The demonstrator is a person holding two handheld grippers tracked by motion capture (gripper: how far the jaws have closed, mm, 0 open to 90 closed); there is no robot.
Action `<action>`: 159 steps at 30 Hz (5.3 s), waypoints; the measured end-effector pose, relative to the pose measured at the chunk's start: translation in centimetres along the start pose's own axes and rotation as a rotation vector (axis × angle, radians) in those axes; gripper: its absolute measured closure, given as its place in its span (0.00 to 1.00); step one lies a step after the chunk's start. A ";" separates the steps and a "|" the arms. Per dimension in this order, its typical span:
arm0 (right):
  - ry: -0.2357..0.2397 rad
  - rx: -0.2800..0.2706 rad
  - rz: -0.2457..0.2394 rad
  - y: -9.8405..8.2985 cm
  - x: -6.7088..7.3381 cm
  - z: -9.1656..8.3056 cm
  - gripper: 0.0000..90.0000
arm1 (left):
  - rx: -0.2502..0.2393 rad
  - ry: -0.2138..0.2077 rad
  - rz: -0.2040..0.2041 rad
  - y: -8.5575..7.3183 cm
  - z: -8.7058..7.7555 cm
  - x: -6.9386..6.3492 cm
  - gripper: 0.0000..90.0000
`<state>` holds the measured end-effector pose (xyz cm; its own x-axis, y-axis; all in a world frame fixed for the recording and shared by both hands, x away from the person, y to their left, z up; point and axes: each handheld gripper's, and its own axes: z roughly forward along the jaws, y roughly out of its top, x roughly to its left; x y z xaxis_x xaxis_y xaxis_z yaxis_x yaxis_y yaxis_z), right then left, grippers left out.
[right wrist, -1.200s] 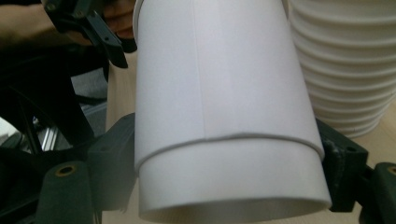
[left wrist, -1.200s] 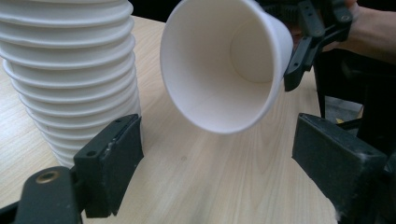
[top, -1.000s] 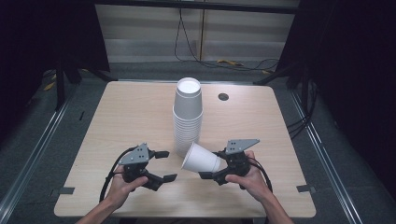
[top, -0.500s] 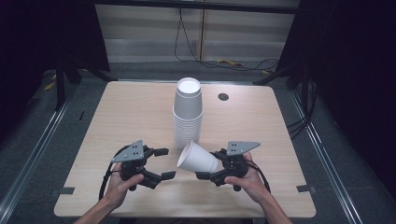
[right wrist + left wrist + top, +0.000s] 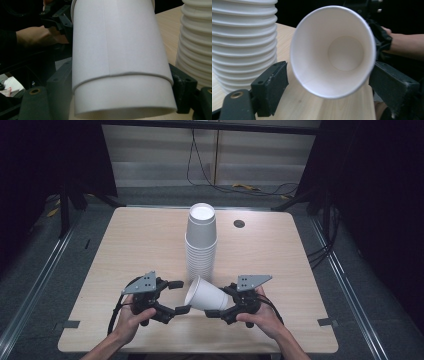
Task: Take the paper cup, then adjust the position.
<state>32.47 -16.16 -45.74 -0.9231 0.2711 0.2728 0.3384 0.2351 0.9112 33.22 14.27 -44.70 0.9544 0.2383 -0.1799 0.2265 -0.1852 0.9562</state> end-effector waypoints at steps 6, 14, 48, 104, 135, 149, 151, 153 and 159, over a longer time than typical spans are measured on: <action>0.005 0.004 0.006 -0.1 0.1 0.3 0.24 | 0.011 0.018 -0.012 -0.2 0.4 0.2 0.08; 0.019 0.013 -0.014 0.1 0.4 0.7 0.25 | 0.004 -0.038 -0.042 -0.3 0.8 0.6 0.00; 0.050 0.042 -0.100 0.2 1.5 1.8 0.25 | 0.031 -0.131 -0.014 0.3 2.2 -0.3 0.05; -0.257 0.016 0.004 -0.4 1.0 -3.1 0.15 | 0.170 0.018 0.009 1.7 0.3 0.9 0.09; -0.432 -0.037 0.024 -0.6 0.1 -4.6 0.15 | 0.261 0.146 -0.106 1.7 -4.0 3.8 0.09; -0.449 -0.044 0.021 -0.6 -0.1 -4.9 0.15 | 0.281 0.359 -0.094 3.0 -6.6 5.9 0.09; -0.451 -0.042 0.020 -0.6 -0.1 -4.9 0.15 | 0.306 0.383 -0.091 3.2 -6.4 6.3 0.08; -0.451 -0.042 0.022 -0.6 -0.1 -4.9 0.15 | 0.331 0.402 -0.081 3.4 -6.0 6.7 0.08; -0.453 -0.043 0.022 -0.7 -0.2 -5.0 0.15 | 0.400 0.423 -0.073 3.8 -4.9 7.7 0.09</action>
<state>31.53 -21.03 -44.85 -0.7395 0.6586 0.1390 0.3406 0.1880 0.9212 40.52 20.07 -41.37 0.7915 0.6086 -0.0556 0.4232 -0.4802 0.7683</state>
